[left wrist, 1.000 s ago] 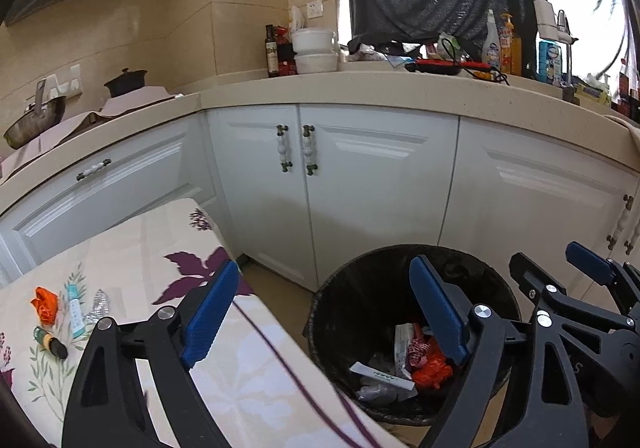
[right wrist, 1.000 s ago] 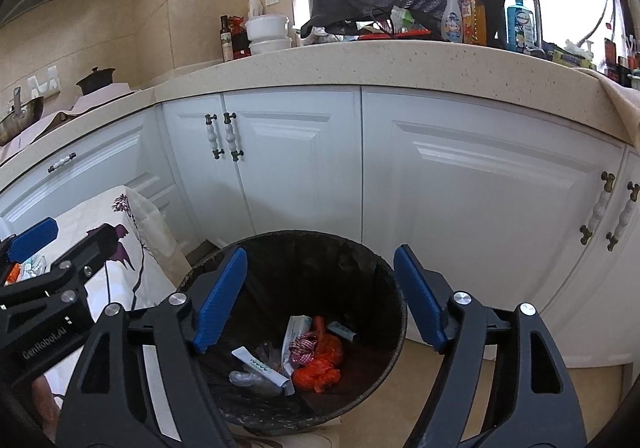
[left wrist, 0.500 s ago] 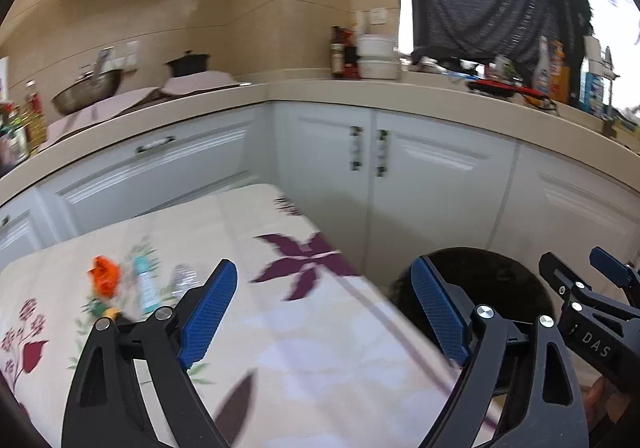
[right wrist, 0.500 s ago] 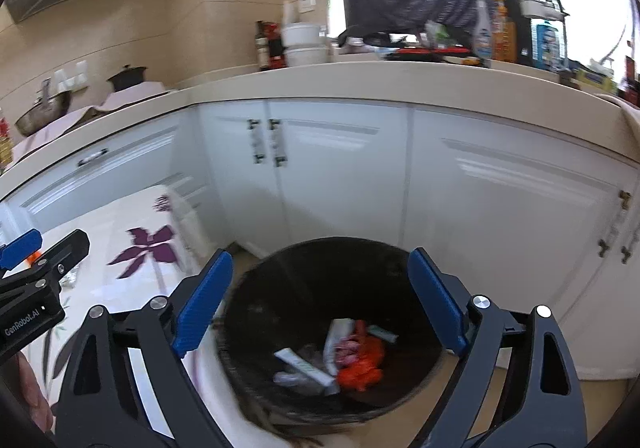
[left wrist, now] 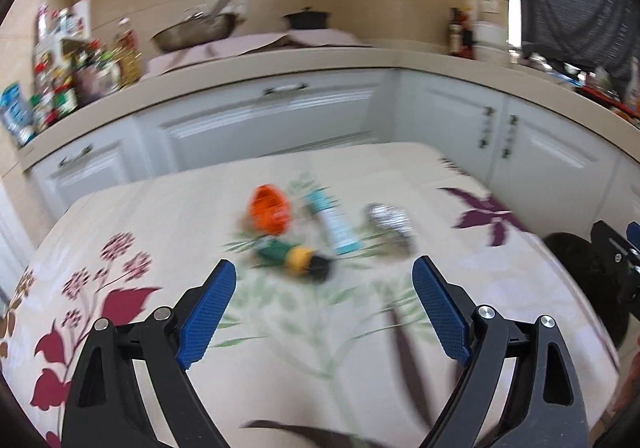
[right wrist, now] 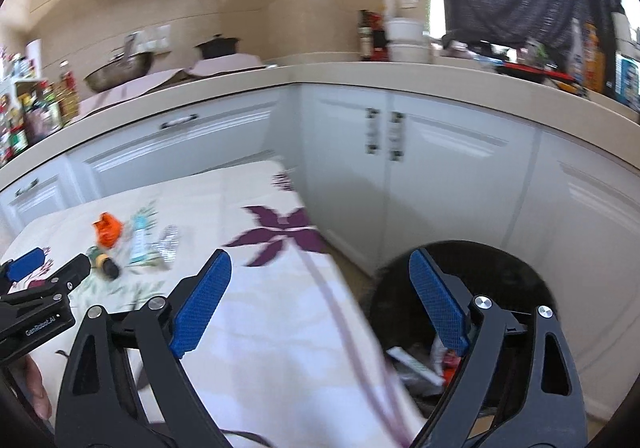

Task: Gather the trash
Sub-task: 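Move both open tools back over the table toward the remaining items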

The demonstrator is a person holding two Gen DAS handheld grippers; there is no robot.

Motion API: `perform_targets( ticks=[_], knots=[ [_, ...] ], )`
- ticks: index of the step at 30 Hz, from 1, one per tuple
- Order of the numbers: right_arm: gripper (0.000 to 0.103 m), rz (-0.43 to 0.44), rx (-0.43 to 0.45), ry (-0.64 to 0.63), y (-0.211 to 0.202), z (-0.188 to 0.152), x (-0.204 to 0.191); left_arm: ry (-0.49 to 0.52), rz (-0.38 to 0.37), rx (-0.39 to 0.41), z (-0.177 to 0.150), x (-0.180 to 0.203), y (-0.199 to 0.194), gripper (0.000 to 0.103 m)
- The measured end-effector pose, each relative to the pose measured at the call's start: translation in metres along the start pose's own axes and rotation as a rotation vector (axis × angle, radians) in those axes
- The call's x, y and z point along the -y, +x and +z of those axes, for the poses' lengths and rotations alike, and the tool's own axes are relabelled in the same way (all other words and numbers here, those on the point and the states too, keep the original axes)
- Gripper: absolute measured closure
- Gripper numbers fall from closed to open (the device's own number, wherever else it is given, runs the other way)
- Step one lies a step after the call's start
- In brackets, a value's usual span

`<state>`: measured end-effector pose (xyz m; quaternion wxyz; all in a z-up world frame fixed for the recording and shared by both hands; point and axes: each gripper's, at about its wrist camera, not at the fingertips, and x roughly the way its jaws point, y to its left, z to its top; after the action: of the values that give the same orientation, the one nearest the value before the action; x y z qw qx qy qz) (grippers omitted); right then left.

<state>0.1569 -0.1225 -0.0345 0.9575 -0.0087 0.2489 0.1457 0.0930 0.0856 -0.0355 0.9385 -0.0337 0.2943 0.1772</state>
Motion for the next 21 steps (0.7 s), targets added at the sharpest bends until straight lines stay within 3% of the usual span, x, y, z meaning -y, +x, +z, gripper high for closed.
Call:
perform_targets(
  ticks=[16, 21],
  knots=[
    [0.016, 0.237, -0.082, -0.162, 0.046, 0.008, -0.136, -0.129, 0.186, -0.019, -0.008, -0.125, 0.001, 0.016],
    [0.027, 0.297, -0.137, -0.213, 0.064, 0.007, -0.169, -0.170, 0.221, -0.036, -0.008, -0.154, 0.006, 0.016]
  ],
)
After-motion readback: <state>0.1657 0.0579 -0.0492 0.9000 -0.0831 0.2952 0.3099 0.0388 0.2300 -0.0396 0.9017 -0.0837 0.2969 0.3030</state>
